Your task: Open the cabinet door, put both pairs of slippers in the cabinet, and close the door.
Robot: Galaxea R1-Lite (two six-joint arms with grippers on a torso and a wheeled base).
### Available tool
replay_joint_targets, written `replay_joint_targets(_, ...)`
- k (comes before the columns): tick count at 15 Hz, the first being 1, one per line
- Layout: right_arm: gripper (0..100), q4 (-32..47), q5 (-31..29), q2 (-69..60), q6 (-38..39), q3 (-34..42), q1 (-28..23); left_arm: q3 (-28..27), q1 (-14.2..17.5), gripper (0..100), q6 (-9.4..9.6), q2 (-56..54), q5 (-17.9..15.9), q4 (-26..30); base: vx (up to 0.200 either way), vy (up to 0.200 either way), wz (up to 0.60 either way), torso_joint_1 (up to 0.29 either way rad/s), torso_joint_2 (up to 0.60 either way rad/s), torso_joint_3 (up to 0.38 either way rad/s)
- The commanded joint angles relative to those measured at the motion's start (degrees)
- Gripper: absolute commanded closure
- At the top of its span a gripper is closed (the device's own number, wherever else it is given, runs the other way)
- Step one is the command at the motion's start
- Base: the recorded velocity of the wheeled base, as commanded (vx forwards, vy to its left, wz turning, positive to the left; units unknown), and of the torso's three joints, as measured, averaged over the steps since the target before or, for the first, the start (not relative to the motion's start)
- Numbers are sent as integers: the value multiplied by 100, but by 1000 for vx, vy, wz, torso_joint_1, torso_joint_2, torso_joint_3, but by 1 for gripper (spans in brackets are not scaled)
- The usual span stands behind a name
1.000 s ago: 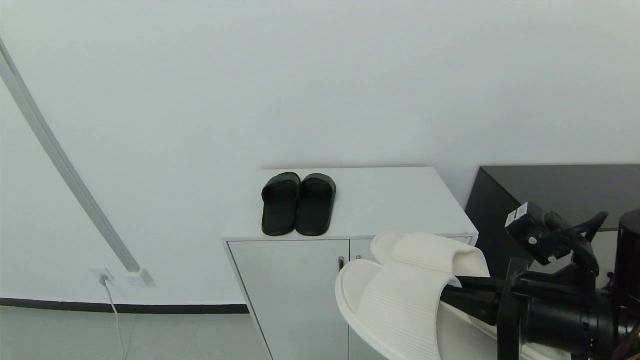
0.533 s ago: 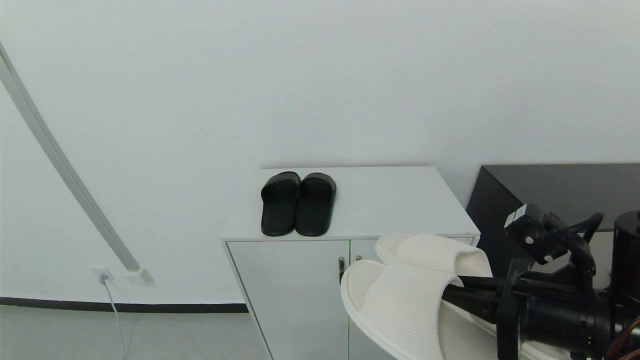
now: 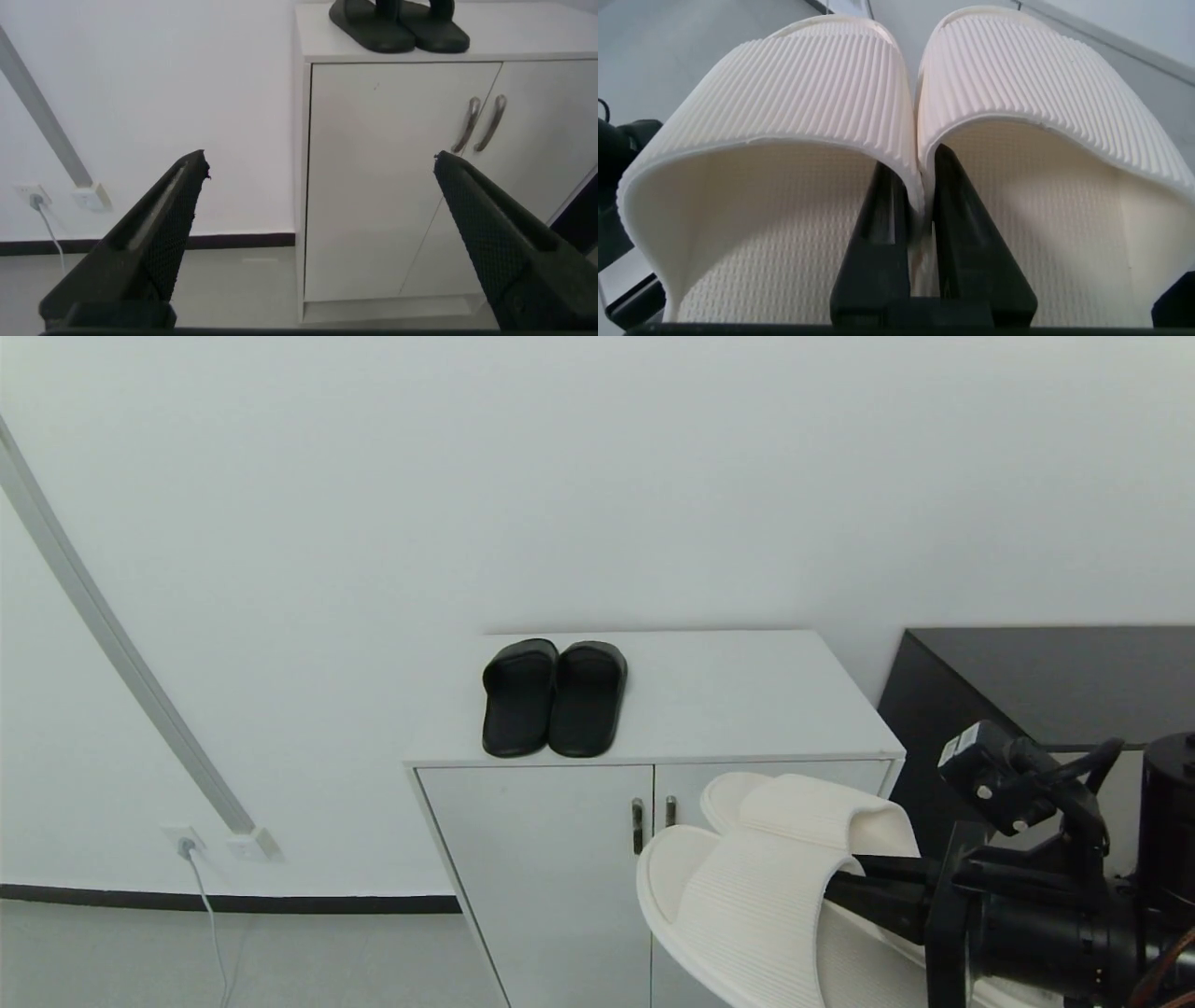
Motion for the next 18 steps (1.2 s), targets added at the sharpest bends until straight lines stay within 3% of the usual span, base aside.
replay_joint_targets(1,100,-3,2,41,-36,1,2,0,1,0,4,7,0,1,0,0,0,-183,403,237)
replay_joint_targets(18,100,-3,2,41,-124,116,37,0,1,0,-5,7,0,1,0,0,0,-200,523,316)
